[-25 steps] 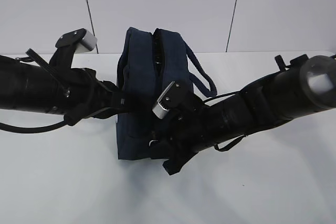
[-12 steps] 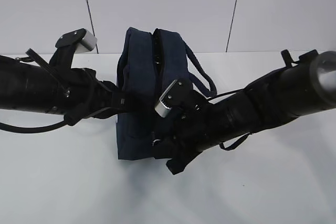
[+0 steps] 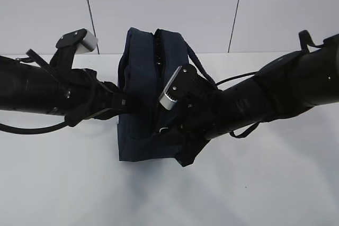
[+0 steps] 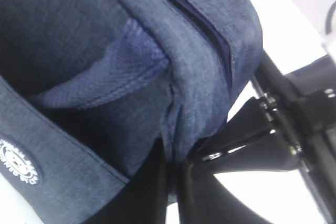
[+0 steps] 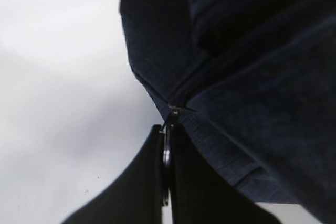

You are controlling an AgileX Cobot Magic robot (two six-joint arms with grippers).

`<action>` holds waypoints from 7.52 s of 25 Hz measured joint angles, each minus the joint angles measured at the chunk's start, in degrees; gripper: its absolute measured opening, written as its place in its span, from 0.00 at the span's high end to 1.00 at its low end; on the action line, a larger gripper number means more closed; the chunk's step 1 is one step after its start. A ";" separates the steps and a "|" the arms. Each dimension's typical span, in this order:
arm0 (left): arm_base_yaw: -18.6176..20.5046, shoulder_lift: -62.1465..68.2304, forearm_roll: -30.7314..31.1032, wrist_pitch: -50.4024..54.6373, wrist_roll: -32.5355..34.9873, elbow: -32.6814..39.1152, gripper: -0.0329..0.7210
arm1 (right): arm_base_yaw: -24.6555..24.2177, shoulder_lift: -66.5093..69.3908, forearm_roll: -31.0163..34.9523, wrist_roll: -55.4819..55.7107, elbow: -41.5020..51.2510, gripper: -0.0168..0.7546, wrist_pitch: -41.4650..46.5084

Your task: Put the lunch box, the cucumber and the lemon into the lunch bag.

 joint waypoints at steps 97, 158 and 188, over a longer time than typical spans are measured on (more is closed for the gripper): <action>0.00 0.00 1.19 0.00 0.00 0.00 0.96 | 0.00 -11.67 21.65 -3.46 -3.09 0.97 -9.58; 0.00 0.00 1.86 -0.13 0.00 0.00 0.96 | -2.38 7.78 22.61 -1.34 -30.02 0.97 -17.45; 0.00 0.00 1.86 -6.64 0.00 -0.23 0.96 | -7.53 13.77 20.64 -0.12 -37.06 0.97 -11.74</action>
